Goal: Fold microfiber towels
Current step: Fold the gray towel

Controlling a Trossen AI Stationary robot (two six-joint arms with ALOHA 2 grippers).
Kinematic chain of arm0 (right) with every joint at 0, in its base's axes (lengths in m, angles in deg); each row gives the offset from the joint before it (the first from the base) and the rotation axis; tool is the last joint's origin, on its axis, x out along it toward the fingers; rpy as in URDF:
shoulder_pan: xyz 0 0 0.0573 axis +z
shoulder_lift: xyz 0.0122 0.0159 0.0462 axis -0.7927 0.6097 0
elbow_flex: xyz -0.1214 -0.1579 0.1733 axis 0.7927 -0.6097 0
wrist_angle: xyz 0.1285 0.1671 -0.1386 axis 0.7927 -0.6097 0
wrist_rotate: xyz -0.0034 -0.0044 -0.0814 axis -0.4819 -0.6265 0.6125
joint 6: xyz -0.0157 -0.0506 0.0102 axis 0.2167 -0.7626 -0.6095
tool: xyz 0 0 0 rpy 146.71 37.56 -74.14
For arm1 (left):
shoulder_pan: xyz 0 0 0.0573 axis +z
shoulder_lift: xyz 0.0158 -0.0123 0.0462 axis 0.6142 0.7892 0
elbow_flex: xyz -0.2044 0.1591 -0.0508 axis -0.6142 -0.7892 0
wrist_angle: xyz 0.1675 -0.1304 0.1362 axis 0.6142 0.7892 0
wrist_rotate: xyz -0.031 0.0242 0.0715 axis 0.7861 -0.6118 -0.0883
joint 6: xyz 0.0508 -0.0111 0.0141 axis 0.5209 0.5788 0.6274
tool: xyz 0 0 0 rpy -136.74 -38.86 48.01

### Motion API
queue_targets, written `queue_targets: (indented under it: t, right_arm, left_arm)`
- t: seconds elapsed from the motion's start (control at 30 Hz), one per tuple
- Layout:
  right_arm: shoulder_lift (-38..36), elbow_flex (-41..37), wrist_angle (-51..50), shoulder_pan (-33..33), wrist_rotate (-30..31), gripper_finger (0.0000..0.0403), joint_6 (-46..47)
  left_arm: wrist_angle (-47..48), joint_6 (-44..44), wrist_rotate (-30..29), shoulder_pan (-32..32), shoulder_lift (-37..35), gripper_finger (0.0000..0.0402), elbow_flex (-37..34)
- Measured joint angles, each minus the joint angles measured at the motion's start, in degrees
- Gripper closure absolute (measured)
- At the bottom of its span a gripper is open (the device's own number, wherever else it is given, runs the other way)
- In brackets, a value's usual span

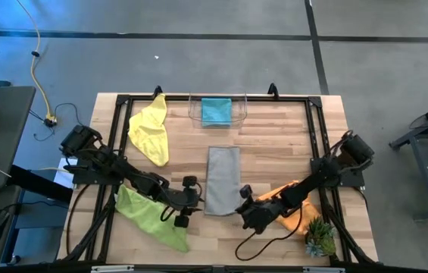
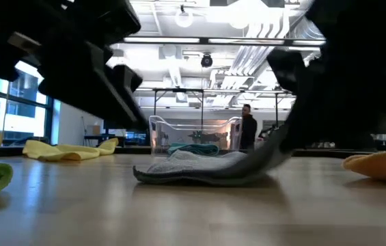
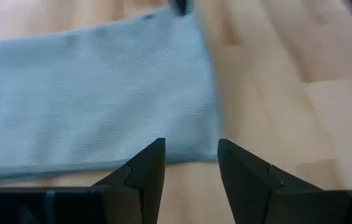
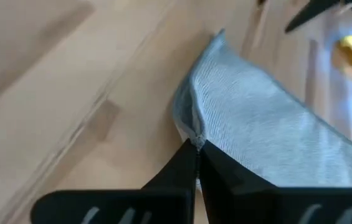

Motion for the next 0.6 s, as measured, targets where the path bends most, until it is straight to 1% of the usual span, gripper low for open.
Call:
queue_targets:
  t: [0.1, 0.13, 0.2, 0.3, 0.4, 0.43, 0.5, 0.6]
  right_arm:
    - [-2.8, 0.0, -1.1, -1.0, -0.2, 0.0401, 3.8]
    - [-3.9, 0.0, -1.4, -1.6, -0.1, 0.0402, 4.6]
    - [-5.3, 0.1, -1.3, -2.5, 0.0, 0.0402, 5.8]
    - [-7.1, 0.1, -1.5, -4.1, 0.0, 0.0402, 7.2]
    - [-8.4, 0.1, -2.2, -5.8, -0.4, 0.0402, 9.1]
    - [-8.7, 0.1, -2.7, -6.4, -0.4, 0.0402, 9.7]
    - [-9.4, 0.1, -3.4, -7.6, -0.4, 0.0402, 10.6]
    - [-10.2, 0.1, -4.0, -9.4, -0.4, 0.0402, 11.8]
  left_arm:
    - [3.3, 3.2, -4.2, 1.6, -2.7, 0.0272, 0.0]
    - [3.8, 4.3, -5.0, 2.6, -3.3, 0.028, 0.0]
    - [4.5, 6.7, -4.6, 5.0, -4.0, 0.0302, 0.0]
    - [2.7, 10.3, -2.0, 9.9, -3.8, 0.0346, 0.0]
    - [-1.5, 13.7, 1.4, 14.9, -2.4, 0.0389, 0.0]
    - [-3.1, 15.2, 2.5, 16.5, -2.2, 0.0395, -0.1]
    - [-7.6, 18.1, 4.7, 19.5, -1.1, 0.0393, 0.0]
    - [-10.2, 20.2, 8.8, 23.9, 1.1, 0.0395, 0.0]
